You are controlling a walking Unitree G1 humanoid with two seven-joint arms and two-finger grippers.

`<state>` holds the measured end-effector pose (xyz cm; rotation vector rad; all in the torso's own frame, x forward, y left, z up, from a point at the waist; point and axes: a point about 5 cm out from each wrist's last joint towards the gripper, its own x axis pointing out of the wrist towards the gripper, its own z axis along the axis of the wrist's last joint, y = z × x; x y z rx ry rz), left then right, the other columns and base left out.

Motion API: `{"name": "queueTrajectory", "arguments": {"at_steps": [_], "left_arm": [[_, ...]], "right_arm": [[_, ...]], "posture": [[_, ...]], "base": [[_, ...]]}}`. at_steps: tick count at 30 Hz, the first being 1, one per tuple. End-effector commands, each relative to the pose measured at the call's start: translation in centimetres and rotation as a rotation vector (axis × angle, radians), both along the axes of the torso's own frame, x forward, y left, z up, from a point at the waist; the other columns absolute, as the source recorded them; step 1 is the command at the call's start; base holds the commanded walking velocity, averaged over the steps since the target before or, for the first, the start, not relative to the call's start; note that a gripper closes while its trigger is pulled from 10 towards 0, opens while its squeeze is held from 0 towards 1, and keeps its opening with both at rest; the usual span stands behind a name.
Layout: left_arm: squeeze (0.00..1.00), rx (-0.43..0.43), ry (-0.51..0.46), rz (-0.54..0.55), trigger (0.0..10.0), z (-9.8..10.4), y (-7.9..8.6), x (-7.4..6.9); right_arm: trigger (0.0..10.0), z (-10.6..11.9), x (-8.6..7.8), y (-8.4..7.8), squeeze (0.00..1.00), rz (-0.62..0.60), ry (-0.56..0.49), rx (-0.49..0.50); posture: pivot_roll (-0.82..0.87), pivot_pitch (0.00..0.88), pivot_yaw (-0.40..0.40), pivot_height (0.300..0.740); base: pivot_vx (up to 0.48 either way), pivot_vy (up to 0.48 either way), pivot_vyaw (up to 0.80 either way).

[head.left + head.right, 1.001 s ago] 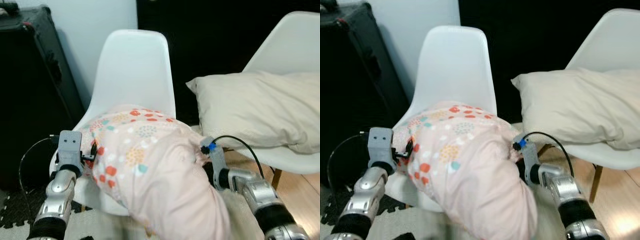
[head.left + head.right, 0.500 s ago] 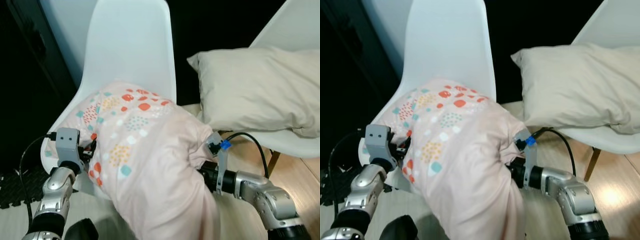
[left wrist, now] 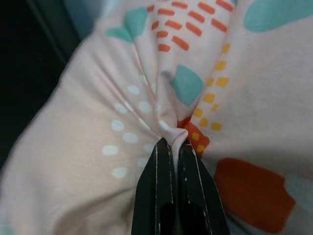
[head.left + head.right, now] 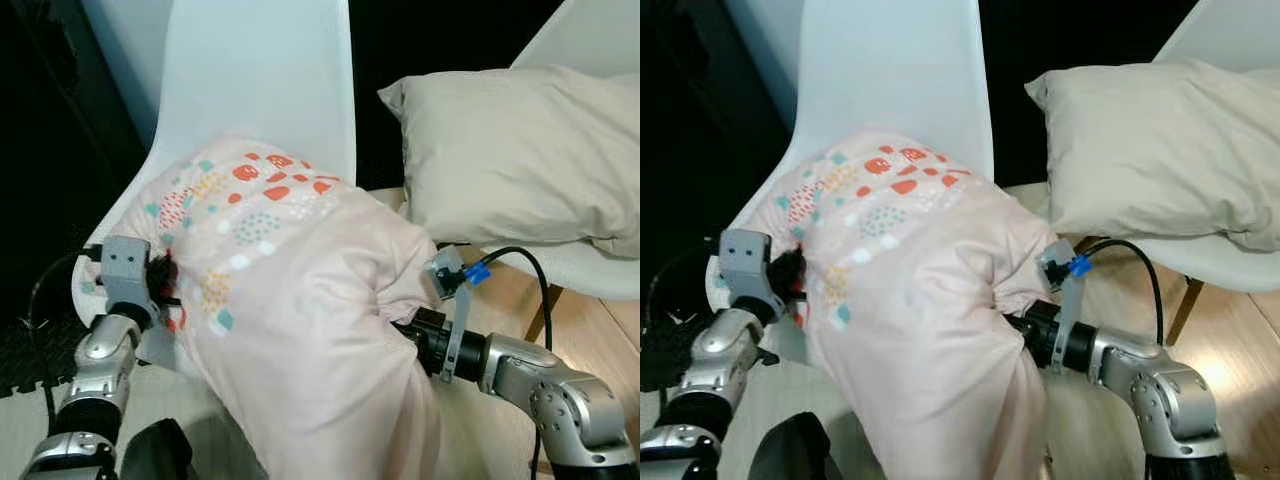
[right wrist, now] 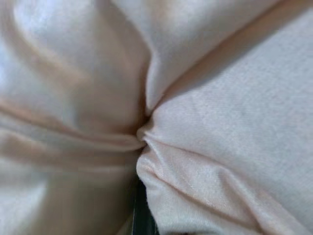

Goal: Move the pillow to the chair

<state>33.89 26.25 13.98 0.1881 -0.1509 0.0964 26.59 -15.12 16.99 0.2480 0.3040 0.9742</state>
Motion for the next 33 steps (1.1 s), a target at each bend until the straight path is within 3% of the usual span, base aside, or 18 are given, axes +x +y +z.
{"name": "queueTrajectory", "arguments": {"at_steps": [1, 2, 3, 5, 7, 8, 12, 19, 20, 21, 22, 23, 24, 26, 27, 28, 30, 33], "left_arm": [[0.0, 0.091, -0.006, 0.115, 0.0, 0.8, 1.7, -0.6], [0.0, 0.323, -0.213, 0.22, 0.0, 7.2, 2.1, -1.0], [0.0, 0.323, -0.213, 0.22, 0.0, 7.2, 2.1, -1.0], [0.0, 0.443, -0.356, 0.27, 0.0, 11.4, 1.8, -1.8], [0.0, 0.47, -0.399, 0.283, 0.0, 12.6, 1.7, -2.1], [0.0, 0.545, -0.459, 0.32, 0.0, 14.8, 1.7, -3.1], [0.0, 0.589, -0.42, 0.341, 0.0, 14.7, 2.2, -3.5], [0.0, 0.646, -0.253, 0.416, 0.0, 10.4, 3.6, -4.9], [0.0, 0.658, -0.221, 0.429, 0.0, 9.6, 3.5, -5.0], [0.0, 0.658, -0.221, 0.429, 0.0, 9.6, 3.5, -5.0], [0.0, 0.673, -0.168, 0.435, 0.0, 8.7, 3.4, -5.0], [0.0, 0.666, -0.092, 0.445, 8.4, 6.7, 3.2, -4.9], [0.4, 0.669, -0.058, 0.449, 10.0, 6.0, 3.2, -4.8], [0.4, 0.672, -0.04, 0.452, 10.0, 5.6, 3.2, -4.7], [1.0, 0.674, -0.018, 0.456, 10.0, 5.3, 3.2, -4.7], [1.0, 0.674, -0.018, 0.456, 10.0, 5.3, 3.2, -4.7], [1.0, 0.671, -0.016, 0.473, 10.0, 5.5, 3.2, -4.4], [1.0, 0.672, -0.04, 0.479, 10.0, 6.1, 3.1, -4.3]], "right_arm": [[10.0, -0.3, 0.0, 0.7, 0.0, 0.01, 0.02, 0.022], [10.0, 0.1, 1.2, 1.6, 0.0, -0.038, 0.013, 0.069], [10.0, 0.1, 1.2, 1.6, 0.0, -0.038, 0.013, 0.069], [10.0, 0.5, 1.8, 2.5, 0.0, -0.056, 0.008, 0.101], [10.0, 0.6, 2.0, 3.0, 0.0, -0.059, 0.005, 0.11], [10.0, 1.0, 2.4, 4.8, 0.0, -0.042, 0.0, 0.147], [10.0, 1.2, 2.6, 6.1, 0.0, -0.016, -0.003, 0.167], [10.0, 0.8, 3.2, 7.0, 0.0, -0.016, 0.014, 0.181], [10.0, 0.7, 3.3, 7.1, 0.09, -0.024, 0.021, 0.184], [10.0, 0.7, 3.3, 7.1, 0.09, -0.024, 0.021, 0.184], [10.0, 0.5, 3.4, 7.1, 0.76, -0.035, 0.033, 0.184], [10.0, -0.1, 3.4, 7.4, 1.0, -0.045, 0.041, 0.165], [10.0, -0.3, 3.4, 7.4, 1.0, -0.055, 0.041, 0.149], [10.0, -0.4, 3.5, 7.4, 1.0, -0.061, 0.039, 0.139], [10.0, -0.6, 3.6, 7.3, 1.0, -0.074, 0.038, 0.126], [10.0, -0.6, 3.6, 7.3, 1.0, -0.074, 0.038, 0.126], [10.0, -1.6, 4.8, 5.4, 1.0, -0.181, 0.023, -0.008], [10.0, -2.1, 5.8, 3.5, 1.0, -0.274, 0.02, -0.078]], "posture": [[-0.21, 0.38, -0.018, 0.49], [-0.16, 0.368, -0.022, 0.49], [-0.16, 0.368, -0.022, 0.49], [-0.14, 0.36, -0.022, 0.49], [-0.13, 0.358, -0.022, 0.49], [-0.1, 0.342, -0.016, 0.49], [-0.08, 0.33, -0.013, 0.49], [-0.06, 0.308, 0.001, 0.49], [-0.06, 0.299, 0.005, 0.49], [-0.06, 0.299, 0.005, 0.49], [-0.06, 0.299, 0.005, 0.49], [-0.07, 0.285, 0.006, 0.49], [-0.07, 0.285, 0.006, 0.49], [-0.07, 0.285, 0.006, 0.49], [-0.07, 0.277, 0.007, 0.49], [-0.07, 0.277, 0.007, 0.49], [-0.07, 0.259, 0.008, 0.49], [-0.07, 0.248, 0.007, 0.49]], "base": [[0.0, 0.0, 0.0], [0.0, 0.0, 0.0], [0.0, 0.0, 0.0], [0.0, 0.0, 0.0], [0.0, 0.0, 0.0], [0.0, 0.0, 0.0], [0.0, 0.0, 0.0], [0.0, 0.0, 0.0], [0.0, 0.0, 0.0], [0.0, 0.0, 0.0], [0.0, 0.0, 0.0], [0.0, 0.0, 0.0], [0.0, 0.0, 0.0], [0.0, 0.0, 0.0], [0.0, 0.0, 0.0], [0.0, 0.0, 0.0], [0.0, 0.0, 0.0], [0.0, 0.0, 0.0]]}}
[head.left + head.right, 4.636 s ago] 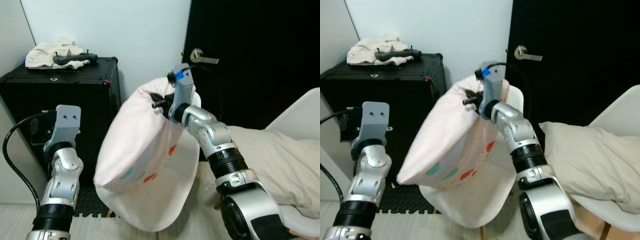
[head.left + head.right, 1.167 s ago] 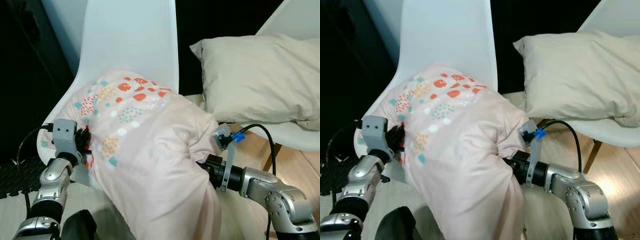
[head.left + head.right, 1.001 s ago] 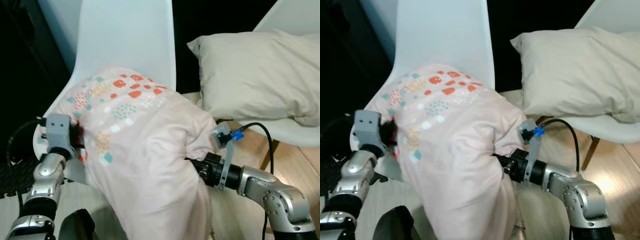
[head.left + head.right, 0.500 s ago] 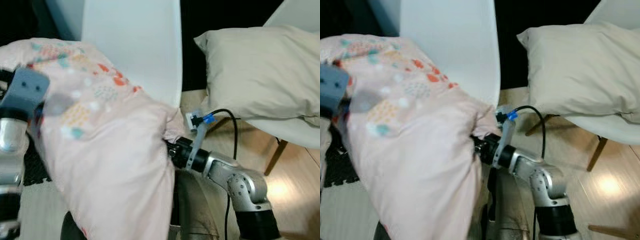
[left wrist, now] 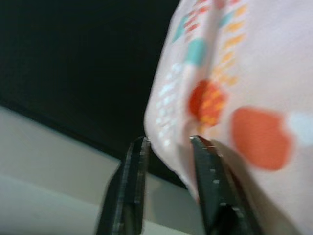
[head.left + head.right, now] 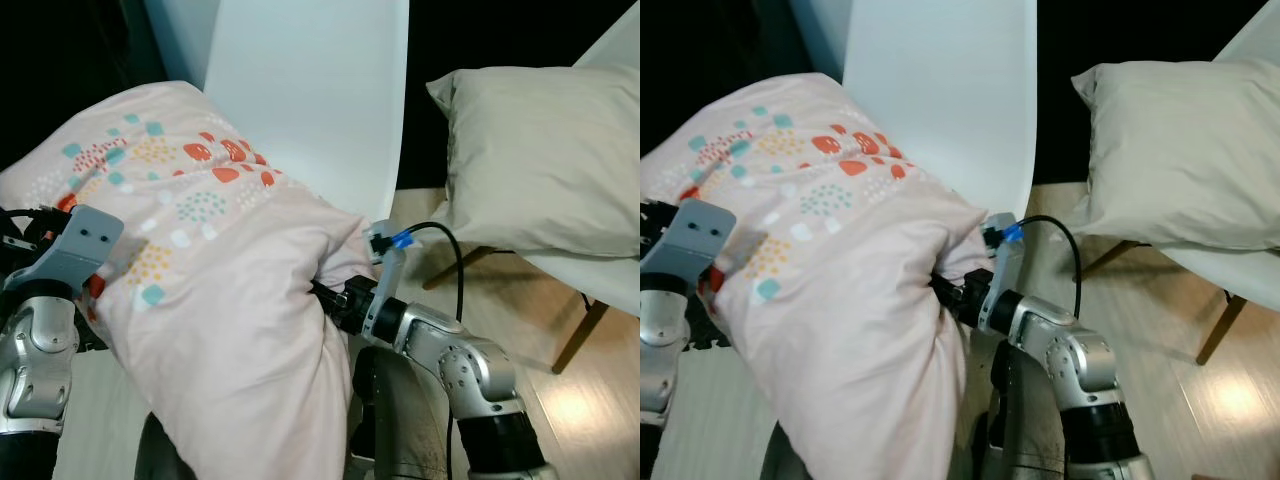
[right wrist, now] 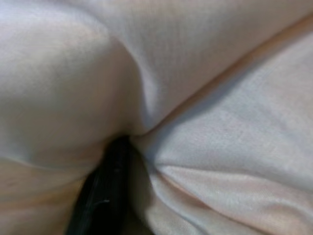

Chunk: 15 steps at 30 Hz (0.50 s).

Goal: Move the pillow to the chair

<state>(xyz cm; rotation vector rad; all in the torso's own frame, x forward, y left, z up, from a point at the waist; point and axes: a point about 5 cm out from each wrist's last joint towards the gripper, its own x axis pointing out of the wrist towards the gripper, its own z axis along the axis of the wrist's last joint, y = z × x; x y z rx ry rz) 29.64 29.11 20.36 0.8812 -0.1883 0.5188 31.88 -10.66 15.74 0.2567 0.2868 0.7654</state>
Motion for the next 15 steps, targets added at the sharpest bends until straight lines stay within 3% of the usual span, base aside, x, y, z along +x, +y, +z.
{"name": "queueTrajectory", "arguments": {"at_steps": [1, 3, 4, 6, 7, 8, 9, 10, 11, 15], "left_arm": [[1.0, 0.007, 0.012, 0.017, 10.0, -0.3, 0.2, 0.0], [1.0, -0.013, -0.023, 0.019, 10.0, 0.5, -0.1, 0.2], [1.0, -0.013, -0.023, 0.019, 10.0, 0.5, -0.1, 0.2], [1.0, -0.027, -0.06, -0.007, 10.0, 1.3, -1.0, 0.4], [1.0, -0.027, -0.06, -0.007, 10.0, 1.3, -1.0, 0.4], [1.0, -0.046, -0.069, -0.028, 10.0, 1.3, -1.7, 0.6], [1.0, -0.061, -0.069, -0.061, 10.0, 1.1, -2.6, 0.9], [1.0, -0.072, -0.066, -0.082, 10.0, 0.9, -3.3, 1.1], [1.0, -0.072, -0.066, -0.082, 10.0, 0.9, -3.3, 1.1], [1.0, -0.129, -0.039, -0.151, 10.0, -0.5, -5.8, 1.8]], "right_arm": [[10.0, -0.9, 0.5, -0.9, 1.0, -0.066, 0.02, -0.055], [10.0, -1.3, 1.3, -3.8, 1.0, -0.191, 0.02, -0.128], [10.0, -1.3, 1.3, -3.8, 1.0, -0.191, 0.02, -0.128], [10.0, -1.4, 2.0, -7.5, 1.0, -0.345, 0.016, -0.168], [10.0, -1.4, 2.0, -7.5, 1.0, -0.345, 0.016, -0.168], [10.0, -1.0, 2.2, -9.0, 1.0, -0.409, 0.007, -0.132], [10.0, -0.3, 2.4, -10.0, 1.0, -0.44, 0.003, -0.03], [10.0, 0.2, 2.5, -10.4, 1.0, -0.451, -0.002, 0.045], [10.0, 0.2, 2.5, -10.4, 1.0, -0.451, -0.002, 0.045], [10.0, 0.3, 3.0, -11.0, 1.0, -0.478, -0.02, 0.075]], "posture": [[-0.07, 0.248, 0.007, 0.49], [-0.06, 0.232, 0.003, 0.49], [-0.06, 0.232, 0.003, 0.49], [-0.06, 0.221, 0.005, 0.49], [-0.06, 0.221, 0.005, 0.49], [-0.07, 0.208, 0.004, 0.49], [-0.07, 0.195, 0.009, 0.49], [-0.07, 0.193, 0.009, 0.49], [-0.07, 0.193, 0.009, 0.49], [-0.07, 0.162, 0.016, 0.49]], "base": [[0.0, 0.0, 0.0], [0.0, 0.0, 0.0], [0.0, 0.0, 0.0], [0.0, 0.0, 0.0], [0.0, 0.0, 0.0], [0.0, 0.0, 0.0], [0.0, 0.0, 0.0], [0.0, 0.0, 0.0], [0.0, 0.0, 0.0], [0.0, 0.0, 0.0]]}}
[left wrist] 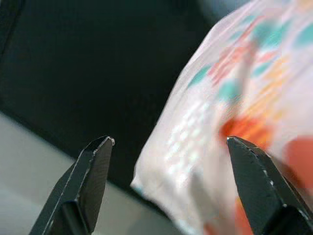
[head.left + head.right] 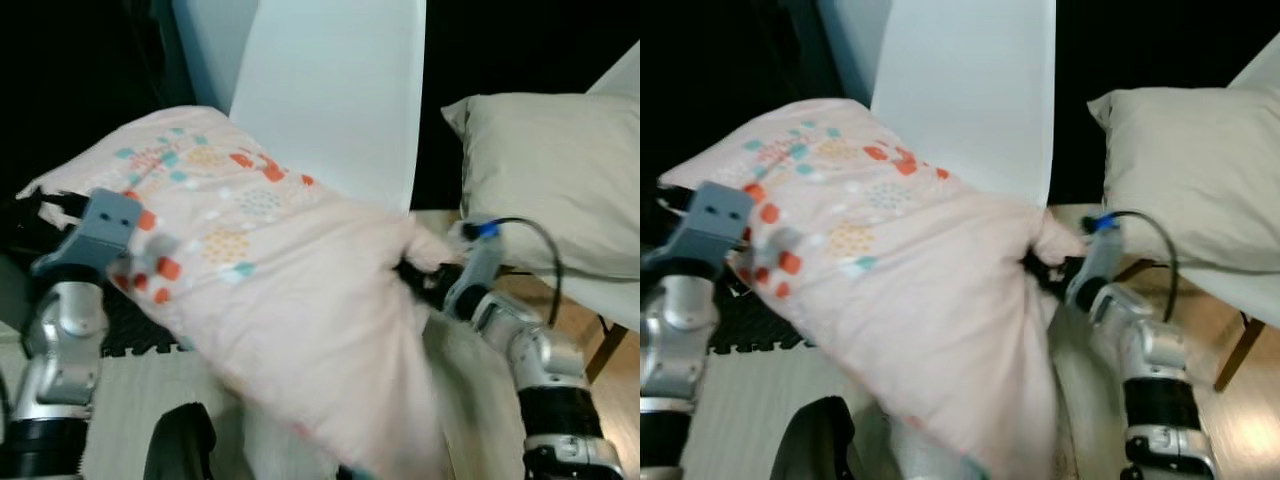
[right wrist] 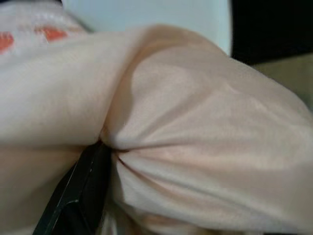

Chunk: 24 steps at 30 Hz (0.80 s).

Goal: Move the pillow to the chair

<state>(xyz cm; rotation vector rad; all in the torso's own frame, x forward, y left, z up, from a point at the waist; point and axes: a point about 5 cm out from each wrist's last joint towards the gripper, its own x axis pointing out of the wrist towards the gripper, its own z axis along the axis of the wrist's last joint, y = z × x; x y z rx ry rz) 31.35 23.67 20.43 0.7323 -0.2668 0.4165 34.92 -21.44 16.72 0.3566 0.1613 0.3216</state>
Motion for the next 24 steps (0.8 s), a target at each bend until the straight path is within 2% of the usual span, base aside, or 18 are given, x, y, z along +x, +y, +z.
{"name": "queueTrajectory", "arguments": {"at_steps": [1, 2, 3, 4, 5, 6, 7, 10, 12, 14, 15, 16, 17, 18, 20, 21, 23, 24], "left_arm": [[1.0, -0.026, 0.021, -0.035, 10.0, -0.9, -1.2, 0.2], [1.0, -0.051, 0.023, -0.066, 10.0, -1.1, -1.9, 0.4], [1.0, -0.051, 0.023, -0.066, 10.0, -1.1, -1.9, 0.4], [1.0, -0.104, 0.031, -0.085, 10.0, -1.4, -2.4, 0.5], [0.89, -0.14, 0.036, -0.095, 10.0, -1.6, -2.6, 0.7], [0.89, -0.14, 0.036, -0.095, 10.0, -1.6, -2.6, 0.7], [0.0, -0.277, 0.05, -0.09, 10.0, -2.2, -2.5, 0.8], [0.0, -0.333, 0.056, -0.079, 10.0, -2.5, -2.1, 0.8], [0.0, -0.337, 0.068, -0.05, 10.0, -2.7, -1.4, 0.7], [0.0, -0.333, 0.076, -0.023, 10.0, -2.9, -0.6, 0.5], [0.0, -0.333, 0.076, -0.023, 10.0, -2.9, -0.6, 0.5], [0.0, -0.331, 0.08, -0.013, 10.0, -3.0, -0.4, 0.5], [0.0, -0.327, 0.086, -0.006, 10.0, -3.1, -0.2, 0.5], [0.0, -0.327, 0.086, -0.006, 10.0, -3.1, -0.2, 0.5], [0.0, -0.327, 0.089, 0.0, 10.0, -3.2, 0.0, 0.4], [0.0, -0.327, 0.089, 0.0, 10.0, -3.2, 0.0, 0.4], [0.0, -0.33, 0.094, -0.001, 10.0, -3.4, -0.2, 0.4], [0.0, -0.33, 0.094, -0.001, 10.0, -3.4, -0.2, 0.4]], "right_arm": [[10.0, -0.6, 0.0, -0.2, 1.0, -0.02, 0.004, 0.021], [10.0, -0.6, 0.1, -0.1, 1.0, -0.018, 0.001, 0.049], [10.0, -0.6, 0.1, -0.1, 1.0, -0.018, 0.001, 0.049], [10.0, -0.7, 0.2, 0.0, 0.0, -0.022, 0.001, 0.086], [10.0, -0.8, 0.3, 0.0, 0.0, -0.027, 0.003, 0.109], [10.0, -0.8, 0.3, 0.0, 0.0, -0.027, 0.003, 0.109], [10.0, -1.3, 0.2, 0.2, 0.0, 0.005, 0.01, 0.203], [10.0, -1.8, 0.0, 0.3, 0.0, 0.04, 0.043, 0.215], [10.0, -3.2, -0.6, 0.0, 0.0, 0.091, 0.134, 0.082], [10.0, -4.1, -1.4, -0.8, 0.0, 0.17, 0.221, 0.003], [10.0, -4.1, -1.4, -0.8, 0.0, 0.17, 0.221, 0.003], [10.0, -4.2, -1.9, -1.2, 0.0, 0.225, 0.246, -0.017], [10.0, -4.0, -2.3, -1.8, 0.0, 0.275, 0.24, -0.034], [10.0, -4.0, -2.3, -1.8, 0.0, 0.275, 0.24, -0.034], [10.0, -2.6, -2.8, -3.0, 0.0, 0.341, 0.18, -0.035], [10.0, -2.6, -2.8, -3.0, 0.0, 0.341, 0.18, -0.035], [10.0, -0.9, -2.9, -4.9, 0.0, 0.338, 0.088, -0.077], [10.0, -0.9, -2.9, -4.9, 0.0, 0.338, 0.088, -0.077]], "posture": [[-0.07, 0.159, 0.016, 0.49], [-0.08, 0.147, 0.018, 0.49], [-0.08, 0.147, 0.018, 0.49], [-0.08, 0.138, 0.017, 0.49], [-0.08, 0.135, 0.017, 0.49], [-0.08, 0.135, 0.017, 0.49], [-0.07, 0.122, 0.013, 0.49], [-0.07, 0.121, 0.013, 0.5], [-0.07, 0.109, 0.015, 0.51], [-0.07, 0.103, 0.017, 0.52], [-0.07, 0.103, 0.017, 0.52], [-0.07, 0.099, 0.016, 0.525], [-0.07, 0.097, 0.016, 0.53], [-0.07, 0.097, 0.016, 0.53], [-0.07, 0.098, 0.016, 0.54], [-0.07, 0.098, 0.016, 0.54], [-0.08, 0.093, 0.009, 0.55], [-0.08, 0.093, 0.009, 0.55]], "base": [[0.0, 0.0, 0.0], [0.0, 0.0, 0.0], [0.0, 0.0, 0.0], [0.0, 0.0, 0.0], [0.0, 0.0, 0.0], [0.0, 0.0, 0.0], [0.0, 0.0, 0.0], [0.0, 0.0, 0.0], [0.0, 0.0, 0.0], [0.0, 0.0, 0.0], [0.0, 0.0, 0.0], [0.0, 0.0, 0.0], [0.0, 0.0, 0.0], [0.0, 0.0, 0.0], [0.0, 0.0, 0.0], [0.0, 0.0, 0.0], [0.0, 0.0, 0.0], [0.0, 0.0, 0.0]]}}
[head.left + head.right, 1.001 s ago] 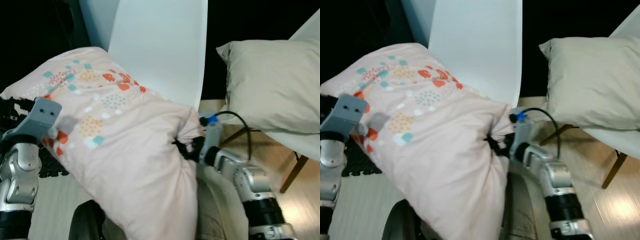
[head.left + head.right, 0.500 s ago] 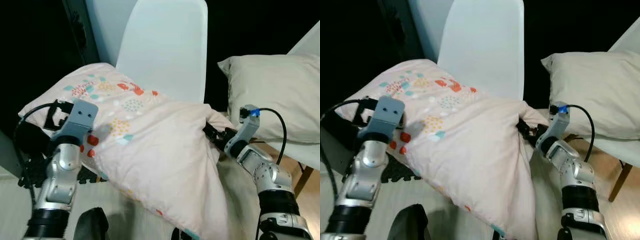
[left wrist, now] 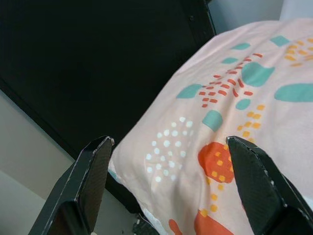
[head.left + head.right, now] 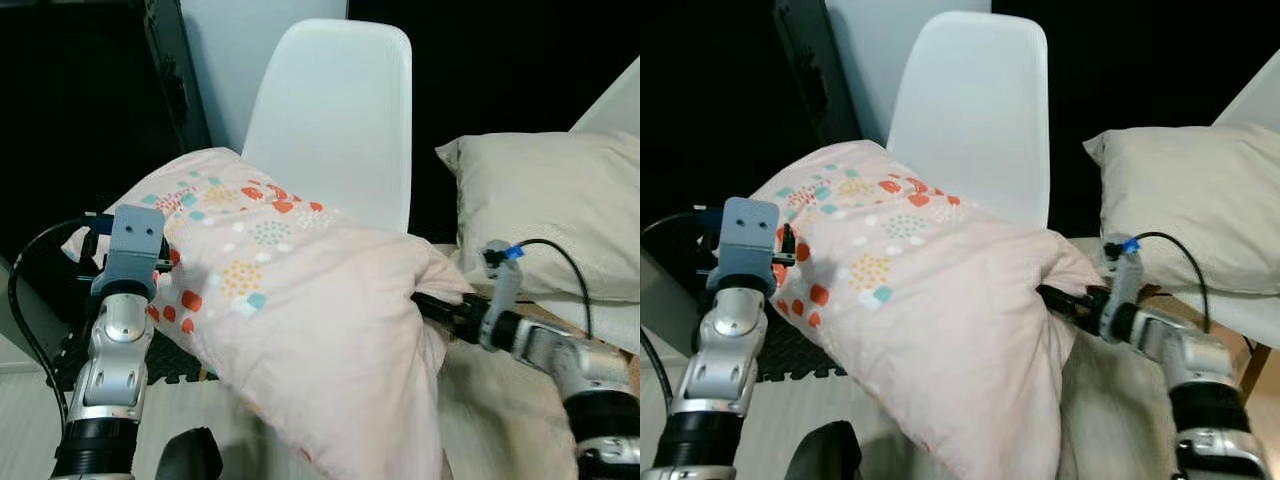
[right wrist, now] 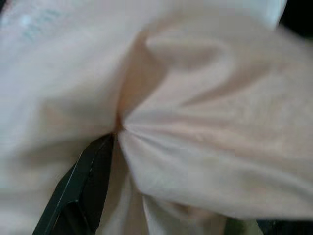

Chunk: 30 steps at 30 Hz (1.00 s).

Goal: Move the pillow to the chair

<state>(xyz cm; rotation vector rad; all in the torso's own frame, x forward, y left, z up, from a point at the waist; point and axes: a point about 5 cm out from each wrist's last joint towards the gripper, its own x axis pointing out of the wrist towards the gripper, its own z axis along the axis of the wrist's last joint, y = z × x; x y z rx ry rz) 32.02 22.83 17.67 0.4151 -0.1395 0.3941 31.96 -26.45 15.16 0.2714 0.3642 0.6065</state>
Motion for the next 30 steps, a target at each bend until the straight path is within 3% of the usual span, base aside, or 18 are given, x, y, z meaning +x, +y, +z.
{"name": "queueTrajectory", "arguments": {"at_steps": [1, 4, 6, 8, 10, 15, 19, 24, 27, 30], "left_arm": [[0.0, 0.006, 0.032, 0.023, 10.0, -0.7, 0.5, -0.2], [0.0, 0.008, 0.032, 0.022, 10.0, -0.7, 0.3, -0.1], [0.0, 0.006, 0.034, 0.019, 10.0, -0.9, 0.1, 0.0], [0.0, 0.005, 0.034, 0.019, 10.0, -0.9, 0.0, 0.0], [0.0, 0.005, 0.034, 0.019, 10.0, -0.9, -0.1, 0.0], [0.0, 0.002, 0.036, 0.023, 10.0, -1.1, 0.1, -0.2], [0.0, 0.002, 0.018, 0.04, 10.0, -0.8, 0.7, -0.5], [0.0, 0.011, 0.001, 0.042, 10.0, -0.5, 0.7, -0.5], [0.0, 0.029, -0.012, 0.037, 10.0, -0.1, 0.4, -0.4], [0.0, 0.035, -0.011, 0.035, 10.0, -0.1, 0.3, -0.3]], "right_arm": [[10.0, 1.4, 0.1, -0.6, 0.0, 0.011, -0.09, -0.008], [10.0, 2.7, 0.2, -1.2, 0.0, 0.017, -0.178, -0.051], [10.0, 4.0, -0.6, -0.7, 0.0, 0.125, -0.244, 0.001], [10.0, 4.2, -0.8, -0.5, 0.0, 0.16, -0.245, 0.022], [10.0, 4.9, -1.4, -0.3, 0.0, 0.238, -0.262, 0.111], [10.0, 5.1, -1.8, -0.9, 0.0, 0.281, -0.264, 0.103], [10.0, 6.4, -1.5, -1.3, 0.0, 0.246, -0.347, 0.126], [10.0, 6.3, -0.8, -1.3, 0.0, 0.176, -0.37, 0.121], [10.0, 4.6, 0.8, -1.6, 0.0, 0.018, -0.277, 0.042], [10.0, 4.1, 1.4, -2.2, 0.0, -0.071, -0.248, -0.003]], "posture": [[-0.08, 0.09, 0.005, 0.555], [-0.09, 0.089, 0.005, 0.555], [-0.09, 0.088, 0.003, 0.555], [-0.09, 0.088, 0.003, 0.555], [-0.09, 0.088, 0.002, 0.555], [-0.09, 0.086, 0.0, 0.579], [-0.09, 0.085, -0.003, 0.599], [-0.09, 0.082, -0.004, 0.619], [-0.09, 0.078, -0.002, 0.633], [-0.09, 0.073, 0.0, 0.643]], "base": [[0.0, 0.0, 0.0], [0.0, 0.0, 0.0], [0.0, 0.0, 0.0], [0.0, 0.0, 0.0], [0.0, 0.0, 0.0], [0.0, 0.0, 0.0], [0.0, 0.0, 0.0], [0.0, 0.0, 0.0], [0.0, 0.0, 0.0], [0.0, 0.0, 0.0]]}}
